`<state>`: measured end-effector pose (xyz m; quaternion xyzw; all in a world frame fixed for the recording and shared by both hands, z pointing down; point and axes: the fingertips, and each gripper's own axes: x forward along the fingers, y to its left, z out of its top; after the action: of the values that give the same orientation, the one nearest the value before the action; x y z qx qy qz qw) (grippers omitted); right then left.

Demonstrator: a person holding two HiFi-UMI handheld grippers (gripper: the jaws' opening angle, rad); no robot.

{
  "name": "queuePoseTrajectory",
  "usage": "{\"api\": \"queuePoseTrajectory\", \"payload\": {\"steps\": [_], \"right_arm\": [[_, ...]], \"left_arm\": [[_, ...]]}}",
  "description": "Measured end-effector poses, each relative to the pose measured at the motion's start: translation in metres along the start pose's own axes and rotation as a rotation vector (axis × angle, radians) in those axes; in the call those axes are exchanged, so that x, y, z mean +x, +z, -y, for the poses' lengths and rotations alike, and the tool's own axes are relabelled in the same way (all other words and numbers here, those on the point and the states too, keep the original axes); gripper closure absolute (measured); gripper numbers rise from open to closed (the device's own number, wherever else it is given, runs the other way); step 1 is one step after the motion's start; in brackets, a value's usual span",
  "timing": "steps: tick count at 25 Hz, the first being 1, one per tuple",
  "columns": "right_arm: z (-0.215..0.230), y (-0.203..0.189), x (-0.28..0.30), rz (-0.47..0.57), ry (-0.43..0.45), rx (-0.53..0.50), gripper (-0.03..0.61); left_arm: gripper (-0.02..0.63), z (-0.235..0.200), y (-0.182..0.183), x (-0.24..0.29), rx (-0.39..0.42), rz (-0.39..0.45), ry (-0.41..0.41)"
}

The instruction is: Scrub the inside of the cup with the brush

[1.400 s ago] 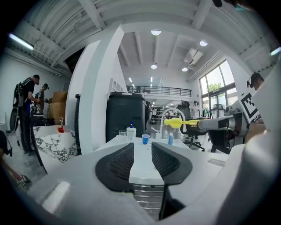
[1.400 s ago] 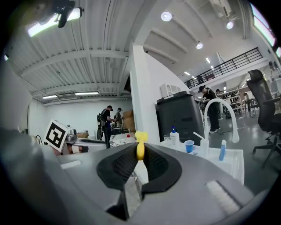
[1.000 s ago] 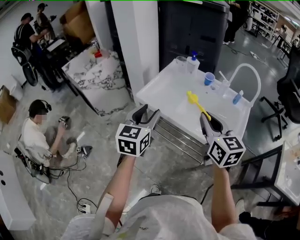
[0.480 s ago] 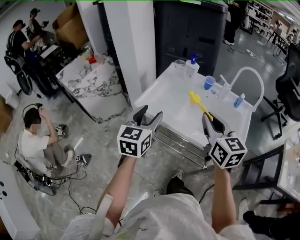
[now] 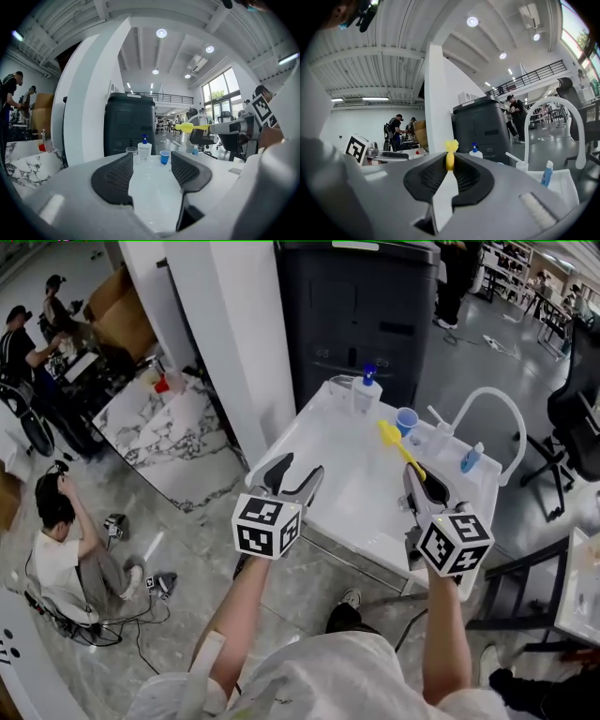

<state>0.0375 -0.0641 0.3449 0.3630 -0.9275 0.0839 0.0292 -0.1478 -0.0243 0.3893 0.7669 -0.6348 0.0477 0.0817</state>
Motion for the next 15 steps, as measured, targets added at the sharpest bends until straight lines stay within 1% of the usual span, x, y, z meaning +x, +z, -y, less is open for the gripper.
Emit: {"api": "queuePoseTrajectory", "payload": {"steps": [8, 15], "right_arm": [[0.074, 0.014, 0.048, -0.016, -0.023, 0.023, 0.543], [0.131, 0.029, 0.075, -0.010, -0.039, 0.053, 0.543]], "left_arm": [[0.354, -0.001, 0.017, 0.090, -0.001, -0.013, -0.024], [0.354, 0.009, 0.029, 0.153, -0.002, -0.032, -0.041]]}}
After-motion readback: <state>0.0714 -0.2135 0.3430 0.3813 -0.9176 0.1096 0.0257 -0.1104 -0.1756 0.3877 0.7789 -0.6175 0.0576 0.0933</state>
